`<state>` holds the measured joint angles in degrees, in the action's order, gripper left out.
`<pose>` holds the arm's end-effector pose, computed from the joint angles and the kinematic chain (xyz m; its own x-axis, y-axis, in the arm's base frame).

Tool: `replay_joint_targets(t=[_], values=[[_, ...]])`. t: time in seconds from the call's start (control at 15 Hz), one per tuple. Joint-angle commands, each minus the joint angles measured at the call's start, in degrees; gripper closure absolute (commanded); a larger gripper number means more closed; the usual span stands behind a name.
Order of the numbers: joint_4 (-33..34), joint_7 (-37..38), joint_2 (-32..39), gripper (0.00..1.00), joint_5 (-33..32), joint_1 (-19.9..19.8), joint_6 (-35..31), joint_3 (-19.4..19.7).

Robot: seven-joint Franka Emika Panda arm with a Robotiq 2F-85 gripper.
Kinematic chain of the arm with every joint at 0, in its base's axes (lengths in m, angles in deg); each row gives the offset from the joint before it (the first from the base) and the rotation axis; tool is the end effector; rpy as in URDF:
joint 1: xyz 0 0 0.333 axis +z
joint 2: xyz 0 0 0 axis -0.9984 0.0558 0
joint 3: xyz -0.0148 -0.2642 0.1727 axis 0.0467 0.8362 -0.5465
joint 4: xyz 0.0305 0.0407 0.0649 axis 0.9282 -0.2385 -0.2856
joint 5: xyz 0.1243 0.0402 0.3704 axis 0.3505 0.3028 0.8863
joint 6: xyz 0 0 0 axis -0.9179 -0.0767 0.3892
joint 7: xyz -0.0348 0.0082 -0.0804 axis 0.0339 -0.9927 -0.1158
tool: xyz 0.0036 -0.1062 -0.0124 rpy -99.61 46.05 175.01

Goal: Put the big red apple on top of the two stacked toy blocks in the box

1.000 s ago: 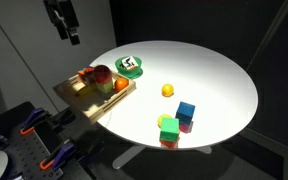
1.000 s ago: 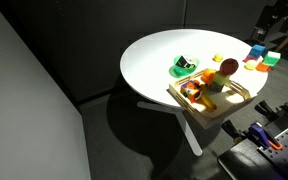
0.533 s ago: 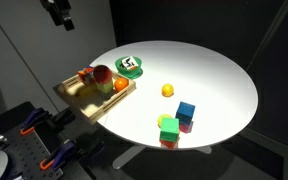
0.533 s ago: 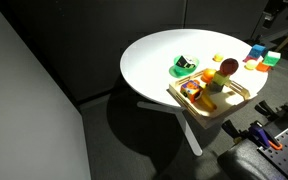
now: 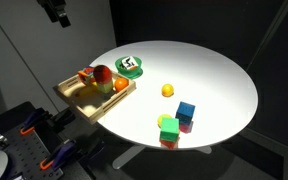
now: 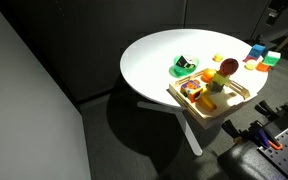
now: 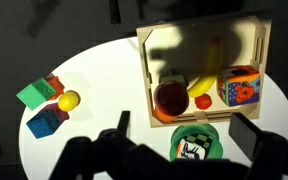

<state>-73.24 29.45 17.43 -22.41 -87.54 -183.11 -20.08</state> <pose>0.3471 -0.0069 0.4669 0.9859 -0.1413 0.0898 -0.1455 -0.9885 0.0418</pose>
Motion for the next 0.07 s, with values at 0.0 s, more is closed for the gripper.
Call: replay_joint_targets(t=[0.0], values=[[0.1,-0.4,0.0,0.0,0.5,-0.7,0.1,-0.6]])
